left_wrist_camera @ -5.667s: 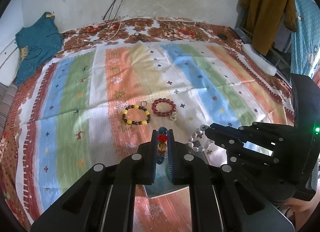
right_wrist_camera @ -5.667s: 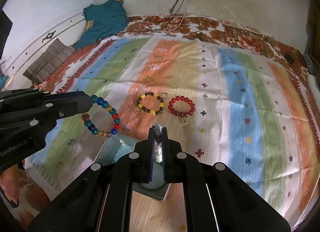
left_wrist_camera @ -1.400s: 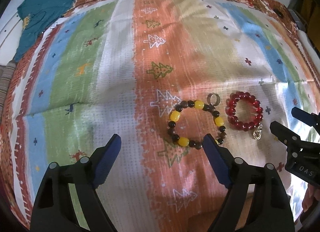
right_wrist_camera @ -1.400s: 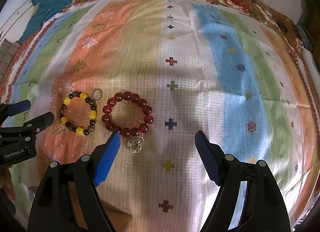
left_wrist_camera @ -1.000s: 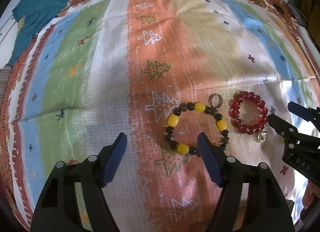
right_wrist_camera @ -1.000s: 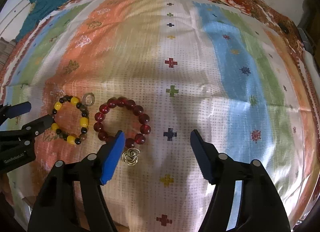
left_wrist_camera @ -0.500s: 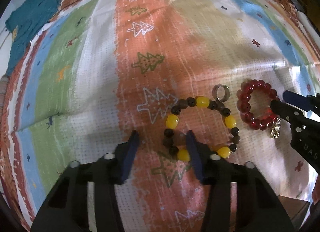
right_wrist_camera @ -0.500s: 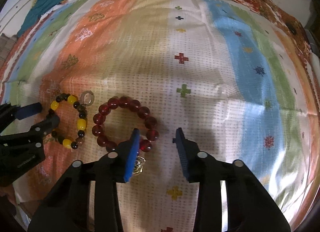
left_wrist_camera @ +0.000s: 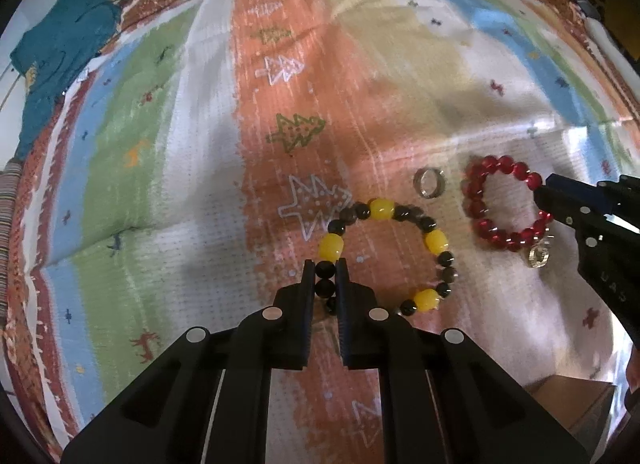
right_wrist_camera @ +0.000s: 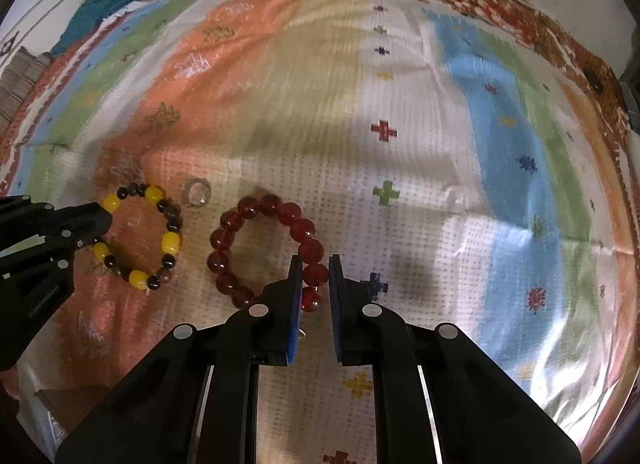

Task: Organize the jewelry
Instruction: 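Close left tool on yellow-black bracelet while right tool grasps red bead bracelet, then carry yellow-black bracelet in left tool while right tool carries red bracelet over tin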

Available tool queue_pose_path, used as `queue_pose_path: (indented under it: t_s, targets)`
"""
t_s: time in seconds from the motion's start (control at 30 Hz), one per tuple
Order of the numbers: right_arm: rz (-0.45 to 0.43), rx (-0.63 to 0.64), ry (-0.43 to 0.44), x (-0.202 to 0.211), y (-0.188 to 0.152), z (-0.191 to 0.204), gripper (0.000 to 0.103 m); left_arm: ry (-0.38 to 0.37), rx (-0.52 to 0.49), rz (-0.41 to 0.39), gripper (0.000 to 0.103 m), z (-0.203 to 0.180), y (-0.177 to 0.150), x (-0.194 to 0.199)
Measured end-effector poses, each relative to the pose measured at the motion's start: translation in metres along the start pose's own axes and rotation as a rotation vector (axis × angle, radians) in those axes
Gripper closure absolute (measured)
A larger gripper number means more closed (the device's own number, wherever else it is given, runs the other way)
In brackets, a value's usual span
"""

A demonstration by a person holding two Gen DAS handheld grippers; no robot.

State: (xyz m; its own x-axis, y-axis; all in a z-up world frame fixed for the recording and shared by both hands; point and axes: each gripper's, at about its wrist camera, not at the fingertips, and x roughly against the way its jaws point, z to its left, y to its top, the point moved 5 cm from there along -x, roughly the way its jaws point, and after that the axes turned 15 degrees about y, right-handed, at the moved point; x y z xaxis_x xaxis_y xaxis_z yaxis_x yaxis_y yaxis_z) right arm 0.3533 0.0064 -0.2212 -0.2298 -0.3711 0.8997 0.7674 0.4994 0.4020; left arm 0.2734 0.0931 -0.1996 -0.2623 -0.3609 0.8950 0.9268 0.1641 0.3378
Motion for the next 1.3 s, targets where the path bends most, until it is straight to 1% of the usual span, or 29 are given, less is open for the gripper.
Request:
queue_pose_path:
  t_s: [0.2,0.4,0.6,0.9,1.3]
  targets:
    - [-0.081,-0.010,0.018,0.033,0.009,0.004,0.089,-0.046,0.047,-0.035,0.094,0.011,0.002,0.026]
    - [-0.127,-0.025,0.031,0.054,0.010,0.007,0.089,-0.076,0.063,-0.080,0.094,0.013,0.006,0.048]
    - [-0.148,-0.024,0.029,0.068,0.006,0.009,0.089,-0.096,0.072,-0.117,0.094,0.012,0.006,0.071]
    - [-0.173,-0.006,0.023,0.090,-0.004,0.015,0.089,-0.131,0.097,-0.140,0.094,0.015,0.001,0.093]
    - [-0.216,0.014,0.053,0.121,-0.024,0.032,0.089,-0.161,0.095,-0.200,0.094,0.015,-0.014,0.133]
